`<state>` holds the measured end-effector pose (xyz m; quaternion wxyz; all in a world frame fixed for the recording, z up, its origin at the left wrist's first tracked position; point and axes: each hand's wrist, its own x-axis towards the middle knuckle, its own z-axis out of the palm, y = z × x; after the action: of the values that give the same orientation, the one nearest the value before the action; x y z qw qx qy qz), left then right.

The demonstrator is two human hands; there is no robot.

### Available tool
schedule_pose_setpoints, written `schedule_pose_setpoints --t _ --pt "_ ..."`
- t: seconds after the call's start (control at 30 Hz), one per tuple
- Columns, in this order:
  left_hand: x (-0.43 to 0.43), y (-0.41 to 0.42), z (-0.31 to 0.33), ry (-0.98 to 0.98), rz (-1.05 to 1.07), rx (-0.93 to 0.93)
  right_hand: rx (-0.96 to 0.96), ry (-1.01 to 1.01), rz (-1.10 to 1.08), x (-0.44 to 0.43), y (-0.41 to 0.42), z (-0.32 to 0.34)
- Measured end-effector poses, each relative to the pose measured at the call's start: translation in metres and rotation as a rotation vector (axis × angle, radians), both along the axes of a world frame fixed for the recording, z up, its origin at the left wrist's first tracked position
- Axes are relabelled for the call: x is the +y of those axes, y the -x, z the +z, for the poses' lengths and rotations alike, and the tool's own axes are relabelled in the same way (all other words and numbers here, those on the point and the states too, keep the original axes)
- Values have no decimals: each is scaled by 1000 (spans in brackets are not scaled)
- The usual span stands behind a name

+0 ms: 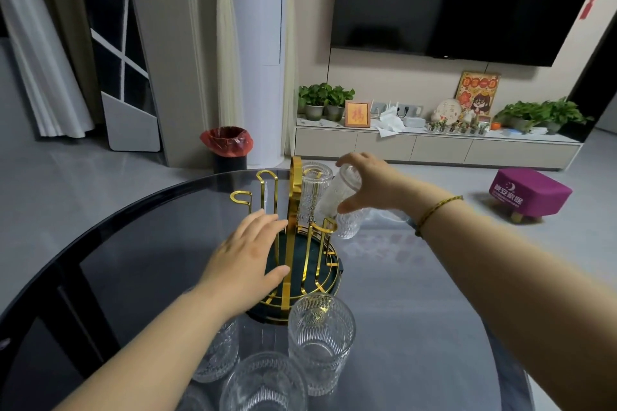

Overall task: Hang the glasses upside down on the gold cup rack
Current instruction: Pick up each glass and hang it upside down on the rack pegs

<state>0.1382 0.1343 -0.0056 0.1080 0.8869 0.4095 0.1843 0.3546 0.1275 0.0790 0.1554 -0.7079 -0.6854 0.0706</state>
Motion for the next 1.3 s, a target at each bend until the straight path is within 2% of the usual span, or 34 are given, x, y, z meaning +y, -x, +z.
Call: schedule_pose_setpoints --t 0.23,0.4,0.9,1.17,1.3 --pt "1 0 0 1 -5 -14 61 34 -12 6 7 -20" --pt "1 -1 0 11 -4 -31 -52 116 12 11 10 -28" --pt "2 -2 0 14 5 -20 -72 51 -2 10 7 -36" --pt "0 0 1 14 13 20 66 -35 -74 -21 -1 -39" --pt "-3 -1 5 19 22 42 273 -162 -133 -57 -3 -58"
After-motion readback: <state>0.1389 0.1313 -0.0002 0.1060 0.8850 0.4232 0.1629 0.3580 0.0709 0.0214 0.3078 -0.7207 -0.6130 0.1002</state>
